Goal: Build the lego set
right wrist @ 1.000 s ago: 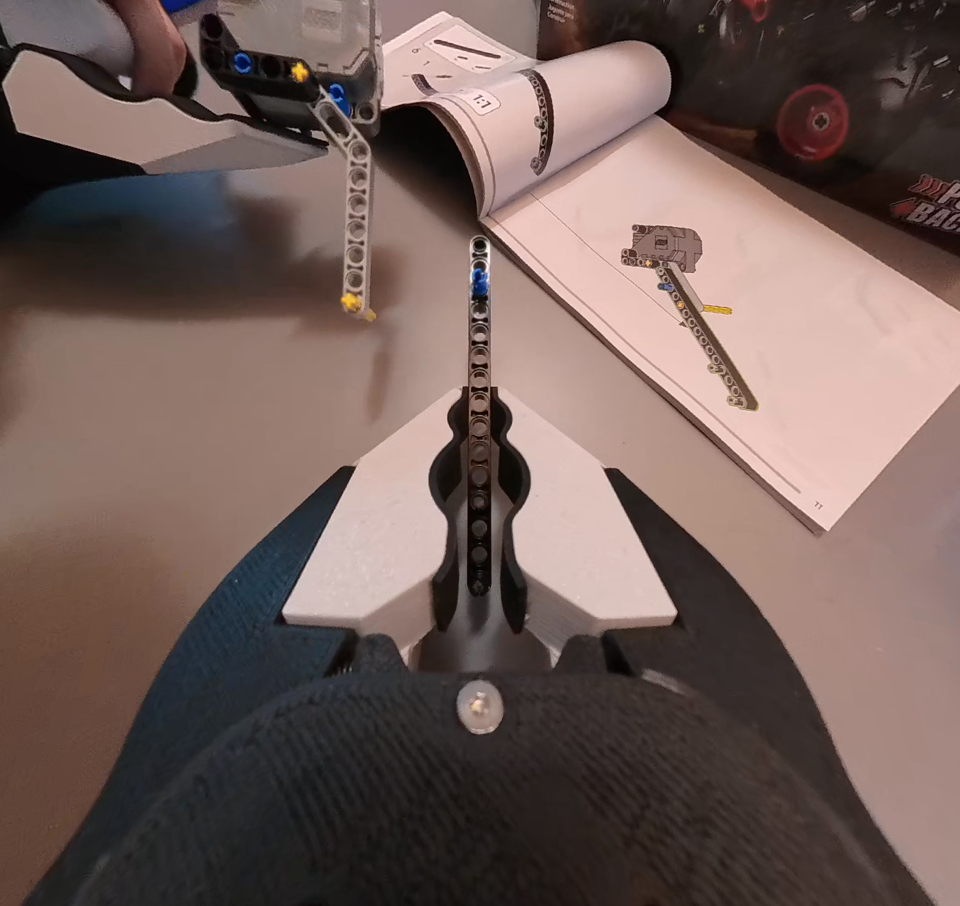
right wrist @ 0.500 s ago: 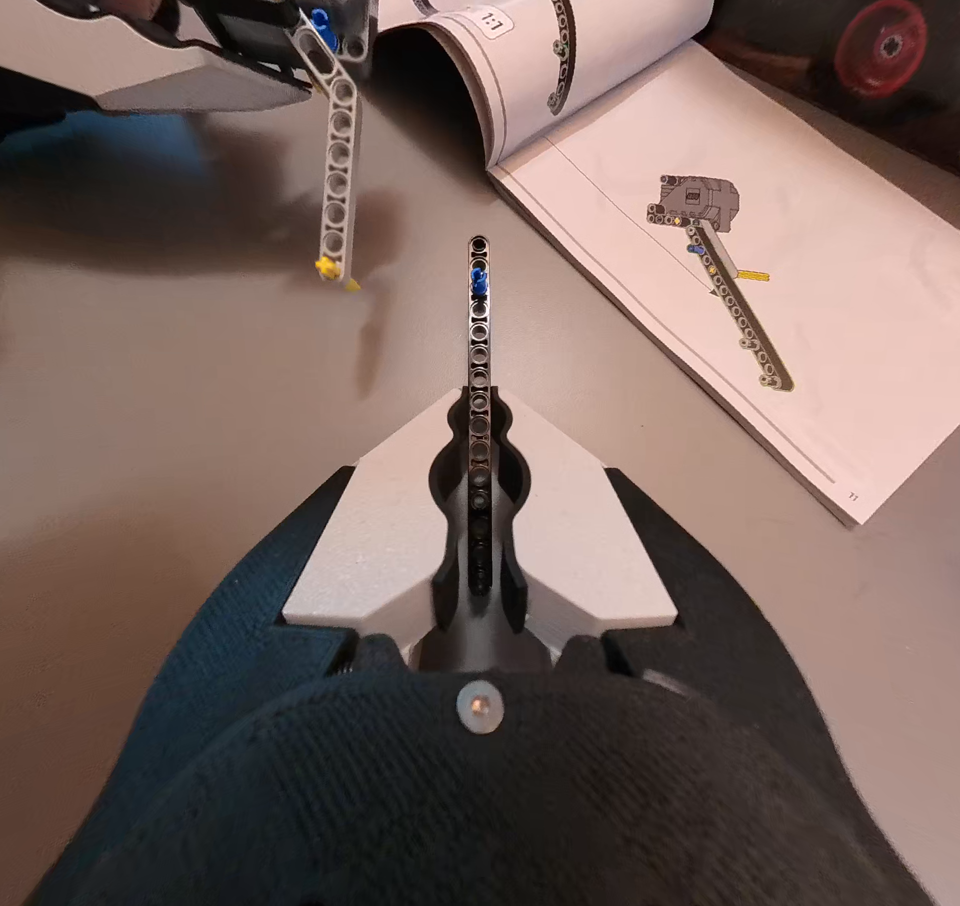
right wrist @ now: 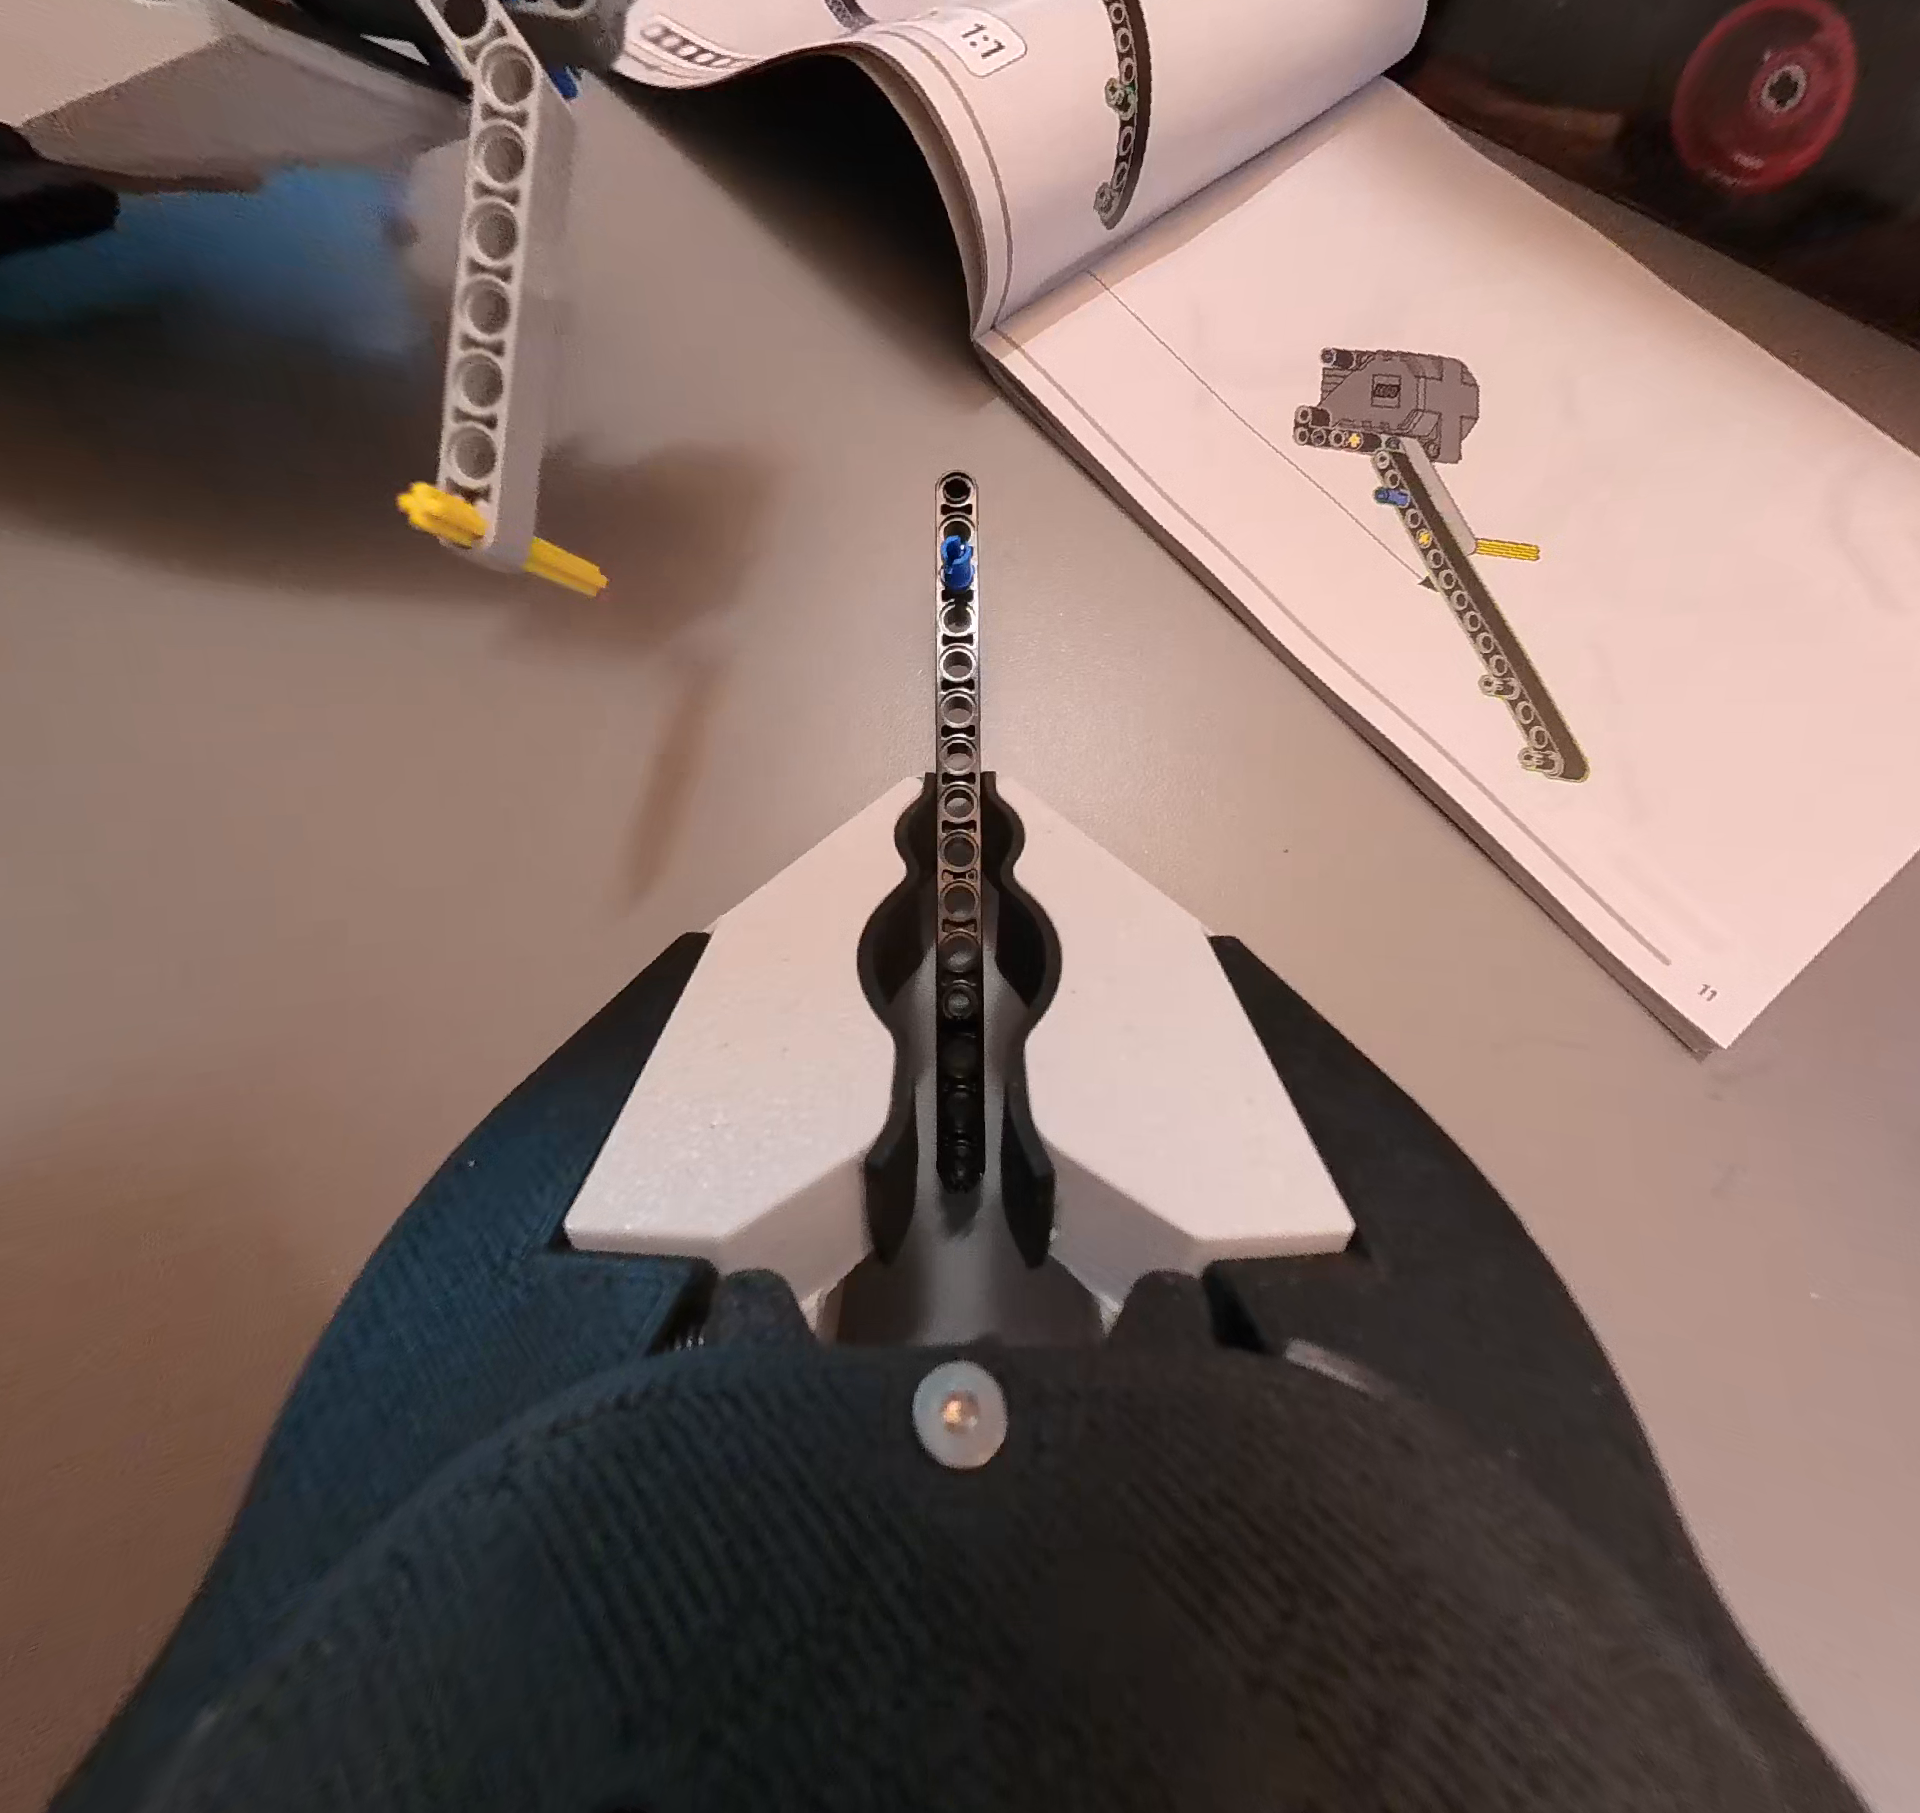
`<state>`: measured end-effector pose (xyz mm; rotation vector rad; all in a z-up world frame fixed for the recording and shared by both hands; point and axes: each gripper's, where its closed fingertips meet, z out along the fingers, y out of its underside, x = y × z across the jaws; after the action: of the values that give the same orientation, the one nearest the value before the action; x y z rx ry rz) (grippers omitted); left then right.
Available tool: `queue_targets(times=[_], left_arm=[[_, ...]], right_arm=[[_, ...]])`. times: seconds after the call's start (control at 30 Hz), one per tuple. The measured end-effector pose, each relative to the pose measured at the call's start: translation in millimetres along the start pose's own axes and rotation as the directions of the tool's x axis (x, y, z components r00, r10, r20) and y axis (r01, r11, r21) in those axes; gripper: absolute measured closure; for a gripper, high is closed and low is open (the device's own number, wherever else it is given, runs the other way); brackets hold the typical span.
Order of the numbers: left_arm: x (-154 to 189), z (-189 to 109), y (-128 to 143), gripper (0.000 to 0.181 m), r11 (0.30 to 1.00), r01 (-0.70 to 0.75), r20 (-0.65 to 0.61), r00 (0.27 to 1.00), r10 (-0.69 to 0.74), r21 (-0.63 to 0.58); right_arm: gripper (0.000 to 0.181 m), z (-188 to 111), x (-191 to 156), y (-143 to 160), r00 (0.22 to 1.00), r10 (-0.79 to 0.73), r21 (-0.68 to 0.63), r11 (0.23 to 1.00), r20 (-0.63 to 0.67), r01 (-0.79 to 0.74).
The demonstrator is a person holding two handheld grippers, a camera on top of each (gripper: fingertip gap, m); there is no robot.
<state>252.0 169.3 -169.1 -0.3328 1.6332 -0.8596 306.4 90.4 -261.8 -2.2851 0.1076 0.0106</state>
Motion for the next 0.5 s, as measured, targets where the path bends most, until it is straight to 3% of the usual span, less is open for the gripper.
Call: queue_targets(times=[0.5], left_arm=[[1.4,6.3,8.4,0.137,0.999,-0.034,-0.003,0.999,0.034,-0.04]], right_arm=[[0.177,0.0,0.0,0.0,1.0,0.002,-0.001,1.0,0.001,-0.002]])
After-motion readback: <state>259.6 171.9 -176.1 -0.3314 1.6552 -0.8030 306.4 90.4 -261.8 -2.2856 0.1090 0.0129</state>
